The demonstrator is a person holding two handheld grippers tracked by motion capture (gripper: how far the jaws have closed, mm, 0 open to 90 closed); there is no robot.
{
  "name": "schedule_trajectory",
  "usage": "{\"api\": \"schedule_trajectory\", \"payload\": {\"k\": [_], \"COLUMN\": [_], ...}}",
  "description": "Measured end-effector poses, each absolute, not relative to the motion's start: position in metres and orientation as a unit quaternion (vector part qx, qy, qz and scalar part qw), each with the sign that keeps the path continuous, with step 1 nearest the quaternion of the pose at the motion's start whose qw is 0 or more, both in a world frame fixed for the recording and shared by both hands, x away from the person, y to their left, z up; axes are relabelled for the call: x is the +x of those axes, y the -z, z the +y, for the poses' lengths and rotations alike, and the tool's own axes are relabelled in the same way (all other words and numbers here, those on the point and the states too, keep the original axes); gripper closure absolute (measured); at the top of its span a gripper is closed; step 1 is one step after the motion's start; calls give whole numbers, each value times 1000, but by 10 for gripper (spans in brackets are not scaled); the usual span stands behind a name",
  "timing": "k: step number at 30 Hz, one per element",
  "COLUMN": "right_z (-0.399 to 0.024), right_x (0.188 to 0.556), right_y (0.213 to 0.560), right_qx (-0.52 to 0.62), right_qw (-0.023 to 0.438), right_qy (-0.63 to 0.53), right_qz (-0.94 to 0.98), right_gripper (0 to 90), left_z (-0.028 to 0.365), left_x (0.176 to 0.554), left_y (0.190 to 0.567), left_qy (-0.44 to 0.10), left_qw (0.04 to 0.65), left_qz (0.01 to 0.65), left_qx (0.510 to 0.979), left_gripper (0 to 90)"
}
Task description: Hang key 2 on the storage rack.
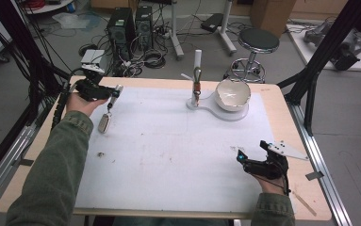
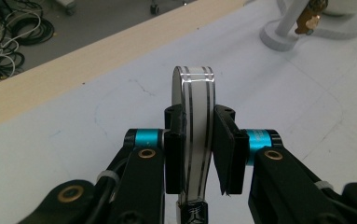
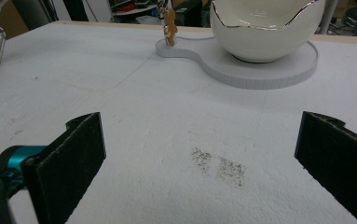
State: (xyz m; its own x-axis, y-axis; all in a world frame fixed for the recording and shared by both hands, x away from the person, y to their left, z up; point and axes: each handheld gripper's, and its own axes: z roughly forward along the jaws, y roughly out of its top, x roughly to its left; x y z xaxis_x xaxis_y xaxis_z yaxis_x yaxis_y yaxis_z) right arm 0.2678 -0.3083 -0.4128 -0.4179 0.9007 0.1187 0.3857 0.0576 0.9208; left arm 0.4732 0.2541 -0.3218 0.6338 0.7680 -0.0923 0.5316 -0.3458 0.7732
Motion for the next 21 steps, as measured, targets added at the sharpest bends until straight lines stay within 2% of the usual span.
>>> {"api": "schedule_trajectory", "payload": {"k": [13,21], "right_z": [-307,-307], "right_x": [268,269], "right_y": [413,414], "right_qx": [473,474], "right_qw": [259,260], "right_qy": [-498,-495], "right_qz": [679,680], "right_gripper": [6,6], "left_z": [254,249], "left_x": [474,477], "left_y": [304,296], "left_qy": [-166,-178], "left_qw": [444,441], "left_qz": [410,425], "left_qx": [779,770], "left_gripper": [752,753]}}
